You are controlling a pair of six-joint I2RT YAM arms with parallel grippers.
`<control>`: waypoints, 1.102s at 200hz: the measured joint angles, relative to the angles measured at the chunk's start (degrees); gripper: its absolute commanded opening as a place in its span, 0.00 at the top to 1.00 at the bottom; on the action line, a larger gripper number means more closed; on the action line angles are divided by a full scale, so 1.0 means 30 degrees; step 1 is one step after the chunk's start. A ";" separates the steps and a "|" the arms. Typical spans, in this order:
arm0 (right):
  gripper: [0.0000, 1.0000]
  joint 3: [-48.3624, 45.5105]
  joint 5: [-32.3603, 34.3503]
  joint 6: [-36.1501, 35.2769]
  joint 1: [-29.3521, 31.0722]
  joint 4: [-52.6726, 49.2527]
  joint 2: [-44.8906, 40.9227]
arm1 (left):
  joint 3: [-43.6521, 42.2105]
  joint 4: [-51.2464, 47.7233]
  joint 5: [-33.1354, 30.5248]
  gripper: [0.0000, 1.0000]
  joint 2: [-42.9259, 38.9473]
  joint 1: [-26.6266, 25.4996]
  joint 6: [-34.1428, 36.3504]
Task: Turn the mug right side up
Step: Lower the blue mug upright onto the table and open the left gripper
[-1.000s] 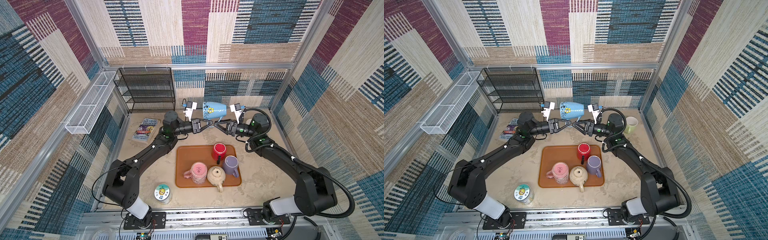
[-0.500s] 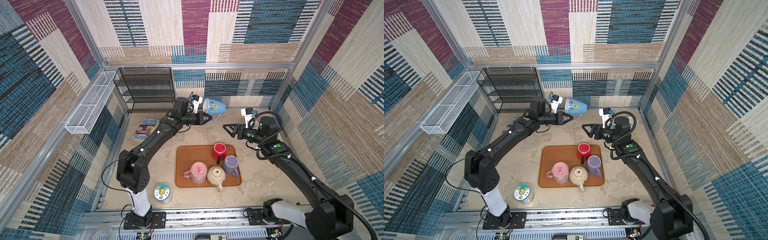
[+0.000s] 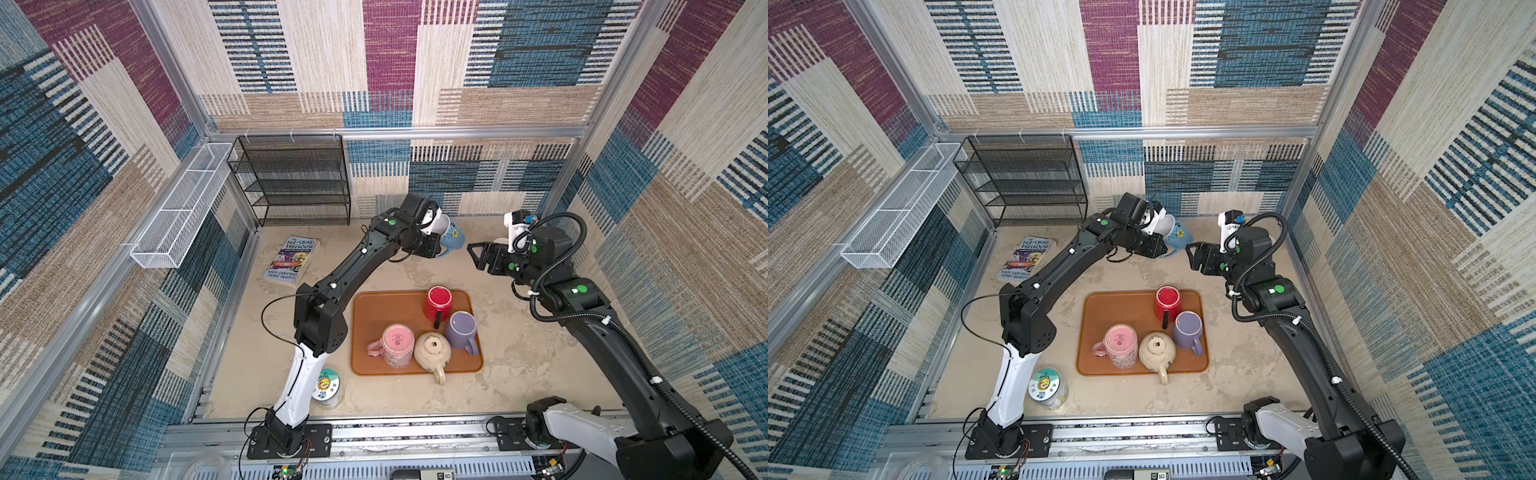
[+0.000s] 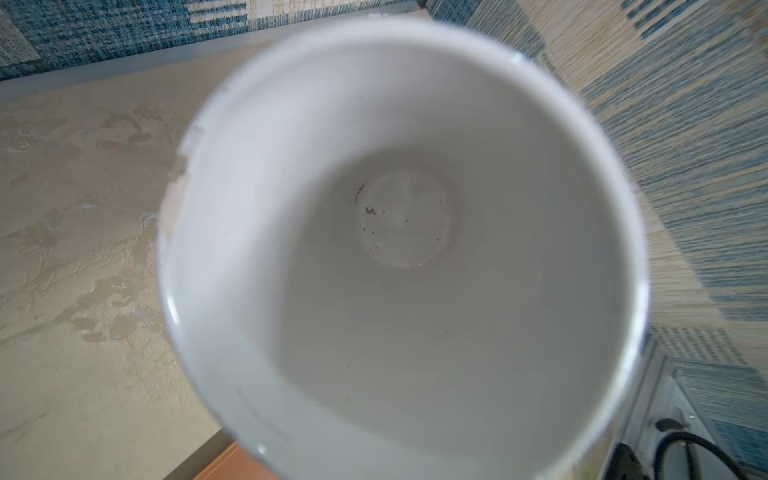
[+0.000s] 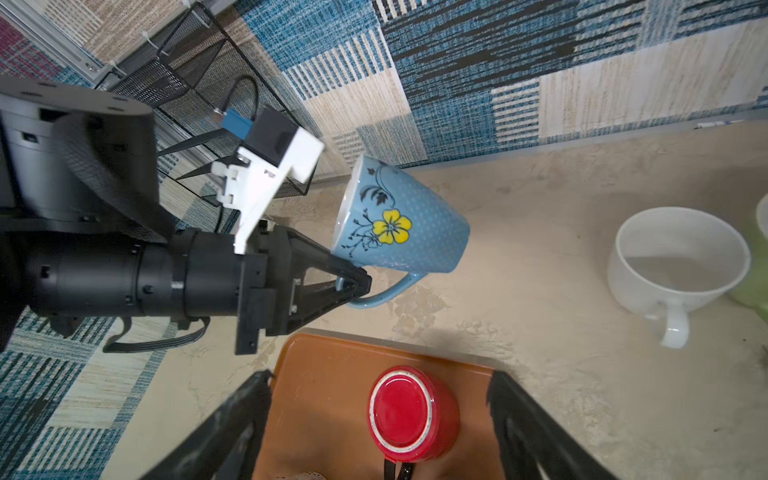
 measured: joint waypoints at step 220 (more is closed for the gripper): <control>0.13 -0.1217 -0.0036 -0.1304 0.0058 -0.1173 -0.1712 | 0.4663 -0.1727 -0.7191 1.00 0.6564 -0.3024 0.2885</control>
